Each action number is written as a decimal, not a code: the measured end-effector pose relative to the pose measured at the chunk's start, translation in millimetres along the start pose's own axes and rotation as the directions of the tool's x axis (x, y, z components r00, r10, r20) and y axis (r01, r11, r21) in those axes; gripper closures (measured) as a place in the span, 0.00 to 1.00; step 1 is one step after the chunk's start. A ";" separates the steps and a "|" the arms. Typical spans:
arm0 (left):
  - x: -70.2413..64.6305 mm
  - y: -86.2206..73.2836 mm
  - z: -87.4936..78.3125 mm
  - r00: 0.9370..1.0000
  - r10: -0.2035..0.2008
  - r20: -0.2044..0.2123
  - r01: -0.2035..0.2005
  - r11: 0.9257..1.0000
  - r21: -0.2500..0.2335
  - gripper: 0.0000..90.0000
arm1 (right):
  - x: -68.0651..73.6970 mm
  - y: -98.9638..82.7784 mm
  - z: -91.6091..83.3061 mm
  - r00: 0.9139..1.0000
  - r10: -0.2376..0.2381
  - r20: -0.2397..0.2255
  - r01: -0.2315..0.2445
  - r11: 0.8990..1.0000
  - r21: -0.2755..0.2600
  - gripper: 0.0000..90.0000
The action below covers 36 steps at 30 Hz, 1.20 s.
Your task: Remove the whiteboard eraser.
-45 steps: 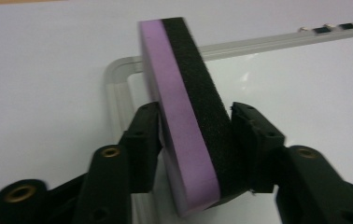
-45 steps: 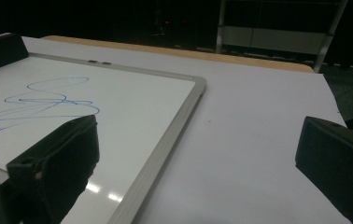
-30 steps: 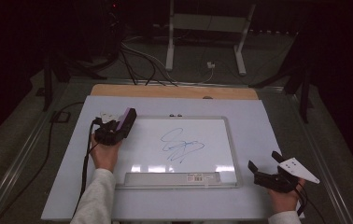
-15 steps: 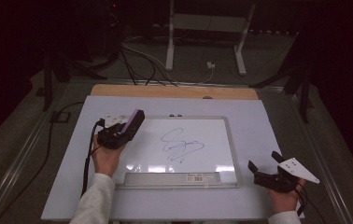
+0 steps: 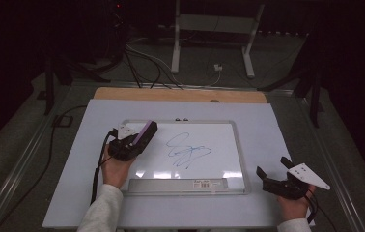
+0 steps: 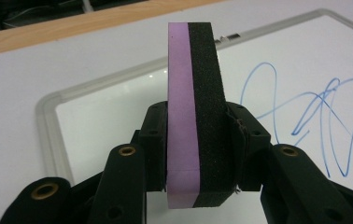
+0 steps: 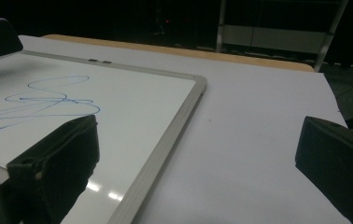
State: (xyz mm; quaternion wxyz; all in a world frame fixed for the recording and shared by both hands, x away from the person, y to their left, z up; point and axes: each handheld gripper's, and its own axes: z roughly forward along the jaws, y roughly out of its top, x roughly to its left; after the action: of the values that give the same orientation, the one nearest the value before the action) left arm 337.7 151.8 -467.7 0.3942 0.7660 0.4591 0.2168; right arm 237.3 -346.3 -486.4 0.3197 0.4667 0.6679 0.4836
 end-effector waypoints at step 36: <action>-40.3 -15.1 23.1 0.982 0.187 -0.037 -0.183 0.979 0.086 0.71 | 1.0 -0.5 1.6 1.000 0.002 -0.004 -0.001 1.000 0.012 0.00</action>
State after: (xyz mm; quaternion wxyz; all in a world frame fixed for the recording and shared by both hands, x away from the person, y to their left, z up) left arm 326.2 111.3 -492.4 0.3301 0.8159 0.4032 0.2507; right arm 238.2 -344.8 -487.3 0.3151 0.4680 0.6711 0.4809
